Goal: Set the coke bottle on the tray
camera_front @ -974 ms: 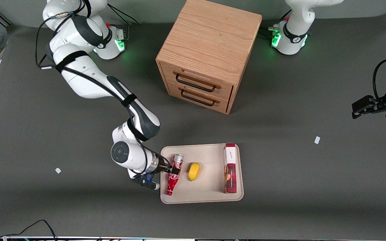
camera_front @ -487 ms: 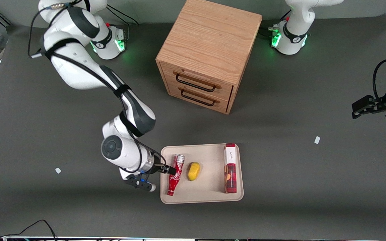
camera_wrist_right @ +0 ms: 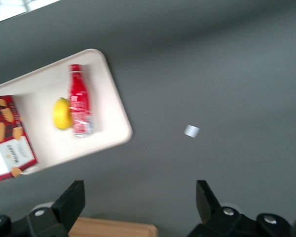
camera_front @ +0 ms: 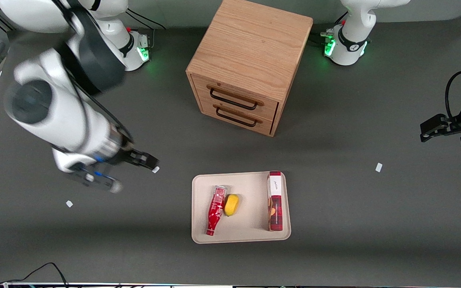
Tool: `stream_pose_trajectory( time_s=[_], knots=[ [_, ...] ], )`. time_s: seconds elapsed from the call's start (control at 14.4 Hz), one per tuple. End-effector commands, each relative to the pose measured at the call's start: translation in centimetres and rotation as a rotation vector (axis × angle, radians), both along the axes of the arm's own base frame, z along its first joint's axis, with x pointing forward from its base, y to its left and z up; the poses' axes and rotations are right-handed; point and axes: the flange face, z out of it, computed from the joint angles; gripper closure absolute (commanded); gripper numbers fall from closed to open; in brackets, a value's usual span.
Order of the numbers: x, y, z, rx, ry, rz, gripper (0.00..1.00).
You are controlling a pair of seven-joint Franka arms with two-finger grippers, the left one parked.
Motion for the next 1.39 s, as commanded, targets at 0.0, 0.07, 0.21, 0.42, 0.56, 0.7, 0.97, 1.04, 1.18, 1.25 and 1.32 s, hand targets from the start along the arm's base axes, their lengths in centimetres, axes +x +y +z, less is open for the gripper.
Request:
stream_pose_trajectory(
  time_s=[0.0,0.07,0.21,0.42,0.56,0.7,0.97,1.04,1.18,1.25,1.32],
  knots=[
    [-4.3,-5.1,5.6,-0.068,0.05,-0.015,0.0],
    [-5.8,-7.3,7.5,-0.066,0.085,0.017,0.0],
    [-8.1,-12.7,9.7,-0.036,0.111,0.002,0.0],
    [-12.4,-16.9,9.3,-0.006,0.114,0.008,0.0],
    [-15.1,-17.0,8.2,-0.014,0.097,0.006,0.0],
    [-16.9,-16.9,7.7,-0.017,0.072,0.009,0.0],
    [-15.1,-16.6,9.2,-0.01,0.042,0.0,0.0],
    [-14.5,-16.8,9.6,-0.007,0.035,-0.003,0.0],
    [-13.9,-18.9,10.3,0.0,0.027,-0.028,0.0],
    [-13.9,-19.1,10.4,0.001,0.028,-0.031,0.0],
    [-14.0,-19.4,10.5,0.001,0.033,-0.034,0.0]
  ],
)
